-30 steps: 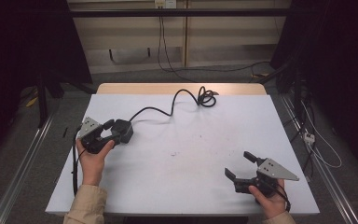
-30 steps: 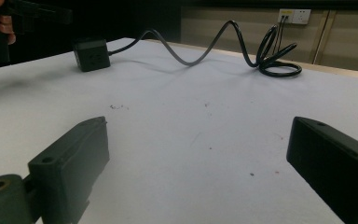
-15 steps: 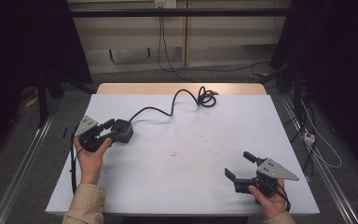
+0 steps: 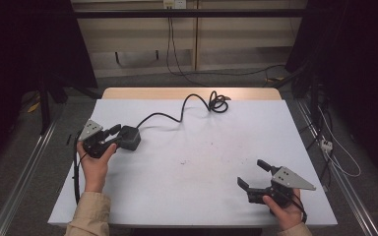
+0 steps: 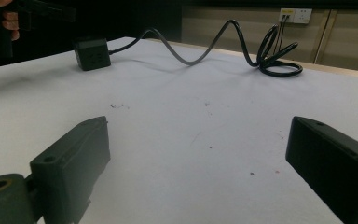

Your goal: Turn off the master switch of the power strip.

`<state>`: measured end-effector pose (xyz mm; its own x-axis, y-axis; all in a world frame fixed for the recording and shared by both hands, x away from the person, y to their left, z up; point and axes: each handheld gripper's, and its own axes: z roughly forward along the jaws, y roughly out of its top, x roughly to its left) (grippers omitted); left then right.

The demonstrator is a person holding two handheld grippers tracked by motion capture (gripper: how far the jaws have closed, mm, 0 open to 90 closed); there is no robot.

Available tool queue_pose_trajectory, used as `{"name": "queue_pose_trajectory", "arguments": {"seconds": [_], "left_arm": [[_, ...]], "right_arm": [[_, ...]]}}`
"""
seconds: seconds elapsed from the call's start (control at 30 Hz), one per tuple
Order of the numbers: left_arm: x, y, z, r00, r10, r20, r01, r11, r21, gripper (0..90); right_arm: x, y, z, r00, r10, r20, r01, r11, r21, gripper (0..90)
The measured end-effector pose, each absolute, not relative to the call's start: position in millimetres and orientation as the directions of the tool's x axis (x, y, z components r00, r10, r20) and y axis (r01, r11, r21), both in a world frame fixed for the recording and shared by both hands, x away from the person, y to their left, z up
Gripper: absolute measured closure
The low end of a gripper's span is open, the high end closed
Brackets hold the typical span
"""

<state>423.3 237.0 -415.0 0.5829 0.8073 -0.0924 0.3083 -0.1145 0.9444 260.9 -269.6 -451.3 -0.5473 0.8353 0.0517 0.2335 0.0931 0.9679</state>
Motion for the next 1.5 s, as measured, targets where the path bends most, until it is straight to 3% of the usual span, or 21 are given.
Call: {"name": "queue_pose_trajectory", "arguments": {"seconds": [1.5], "left_arm": [[434.3, 241.1, -419.5, 0.573, 0.814, -0.095, 0.344, -0.134, 0.929, 72.0]], "right_arm": [[261.1, -268.8, -451.5, -0.555, 0.83, 0.049, 0.234, 0.099, 0.967, 7.1]]}}
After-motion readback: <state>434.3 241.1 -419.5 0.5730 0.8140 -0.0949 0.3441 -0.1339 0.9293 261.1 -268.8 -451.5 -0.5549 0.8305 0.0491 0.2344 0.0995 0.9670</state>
